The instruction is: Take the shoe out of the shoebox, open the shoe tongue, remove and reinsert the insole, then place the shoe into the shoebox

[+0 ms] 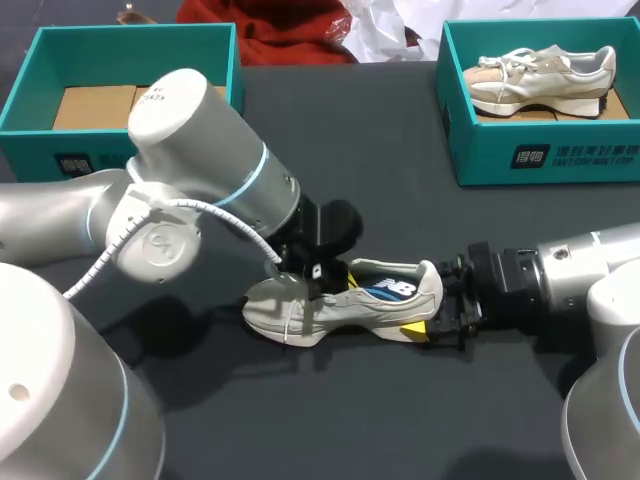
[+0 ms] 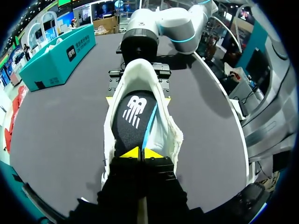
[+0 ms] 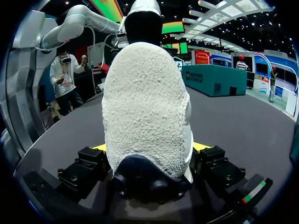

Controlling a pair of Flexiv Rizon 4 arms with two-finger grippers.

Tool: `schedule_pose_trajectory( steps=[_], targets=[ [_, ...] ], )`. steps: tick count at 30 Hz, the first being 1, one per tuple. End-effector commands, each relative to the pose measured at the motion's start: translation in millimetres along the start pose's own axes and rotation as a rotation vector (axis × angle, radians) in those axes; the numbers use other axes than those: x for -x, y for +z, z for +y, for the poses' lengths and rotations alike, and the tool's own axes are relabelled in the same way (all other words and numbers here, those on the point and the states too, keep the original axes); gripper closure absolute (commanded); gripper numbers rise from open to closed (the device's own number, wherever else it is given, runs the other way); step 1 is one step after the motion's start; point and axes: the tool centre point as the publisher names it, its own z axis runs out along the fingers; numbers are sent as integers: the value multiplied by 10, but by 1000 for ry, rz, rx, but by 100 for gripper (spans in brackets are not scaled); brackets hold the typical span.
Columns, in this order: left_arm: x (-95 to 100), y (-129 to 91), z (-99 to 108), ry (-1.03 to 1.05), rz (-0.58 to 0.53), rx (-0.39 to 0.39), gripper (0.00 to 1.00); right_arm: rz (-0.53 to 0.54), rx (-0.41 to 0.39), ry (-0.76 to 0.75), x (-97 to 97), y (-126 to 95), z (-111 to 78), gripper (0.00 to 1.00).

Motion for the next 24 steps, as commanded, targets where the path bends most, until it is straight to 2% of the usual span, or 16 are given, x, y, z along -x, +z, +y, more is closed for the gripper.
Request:
schedule_pose_trajectory(
  steps=[1,17,24],
  targets=[
    [-25,-14,-8,2,-2,-73,100,0,-4,1,-6,7,4,100],
    [44,-192,-97,-12,-33,-197,100,0,-4,1,-6,7,4,100],
    [94,-174,-97,-41,-32,-220,100,0,-4,1,-6,7,4,100]
  ],
)
